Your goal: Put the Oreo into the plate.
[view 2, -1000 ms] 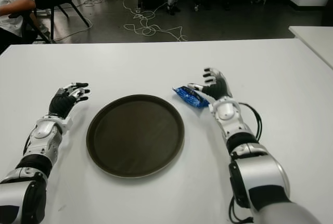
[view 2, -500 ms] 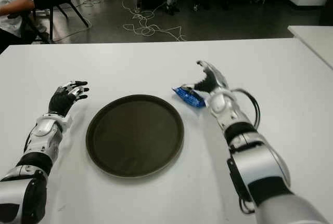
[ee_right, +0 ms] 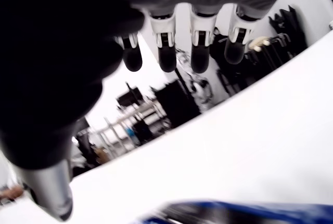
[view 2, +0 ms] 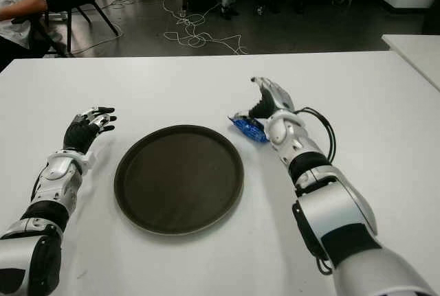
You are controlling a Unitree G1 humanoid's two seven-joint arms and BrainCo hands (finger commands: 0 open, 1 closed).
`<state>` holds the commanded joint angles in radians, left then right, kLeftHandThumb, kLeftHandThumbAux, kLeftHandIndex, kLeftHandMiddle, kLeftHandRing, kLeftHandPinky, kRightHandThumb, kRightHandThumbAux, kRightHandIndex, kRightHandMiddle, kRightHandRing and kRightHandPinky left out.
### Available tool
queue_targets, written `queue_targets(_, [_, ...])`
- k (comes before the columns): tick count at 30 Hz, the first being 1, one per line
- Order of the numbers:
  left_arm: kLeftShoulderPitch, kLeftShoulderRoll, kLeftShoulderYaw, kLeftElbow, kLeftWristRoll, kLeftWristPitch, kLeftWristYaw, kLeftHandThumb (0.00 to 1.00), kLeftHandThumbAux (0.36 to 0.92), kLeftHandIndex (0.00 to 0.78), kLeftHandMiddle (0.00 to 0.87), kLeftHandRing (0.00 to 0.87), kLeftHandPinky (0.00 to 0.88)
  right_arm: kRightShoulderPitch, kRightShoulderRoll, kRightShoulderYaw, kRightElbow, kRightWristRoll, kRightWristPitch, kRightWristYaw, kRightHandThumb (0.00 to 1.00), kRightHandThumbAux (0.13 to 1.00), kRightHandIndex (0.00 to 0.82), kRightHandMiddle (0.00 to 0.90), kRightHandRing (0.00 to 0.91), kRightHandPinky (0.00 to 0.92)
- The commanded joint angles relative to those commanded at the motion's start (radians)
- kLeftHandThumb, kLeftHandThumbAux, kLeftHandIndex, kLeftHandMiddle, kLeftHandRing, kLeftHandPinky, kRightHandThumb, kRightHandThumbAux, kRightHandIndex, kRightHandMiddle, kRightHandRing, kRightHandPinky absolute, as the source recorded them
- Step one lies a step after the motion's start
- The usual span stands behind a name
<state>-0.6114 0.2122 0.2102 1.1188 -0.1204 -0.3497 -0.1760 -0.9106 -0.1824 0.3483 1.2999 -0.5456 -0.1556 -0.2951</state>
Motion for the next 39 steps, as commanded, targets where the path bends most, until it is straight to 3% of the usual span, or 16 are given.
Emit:
queue_targets(11, [0.001,-0.003,0.002,0.005,-0.001,-0.002,0.007,0.671,0.725,0.398,0.278,0.282,0.310,-0.007,0.011,0.044,-0.004,-0.023,0.016,-0.002,0.000,0.770,0.132,0.121,0.126,0.118])
queue_targets(29, [0.004,-0.004,-0.004,-0.007,0.003,-0.001,0.008,0.669,0.723,0.398,0.273,0.281,0.304,-0.005,0.012,0.070,-0.009,-0.038,0.029,0.016,0.000,0.701,0.117,0.103,0.102,0.111])
queue_targets(39, [0.004,-0.004,-0.003,-0.009,0.003,0.004,0.014,0.671,0.722,0.398,0.287,0.289,0.308,-0.013,0.012,0.095,-0.011,-0.057,0.082,0.025,0.000,0.718,0.105,0.097,0.111,0.116])
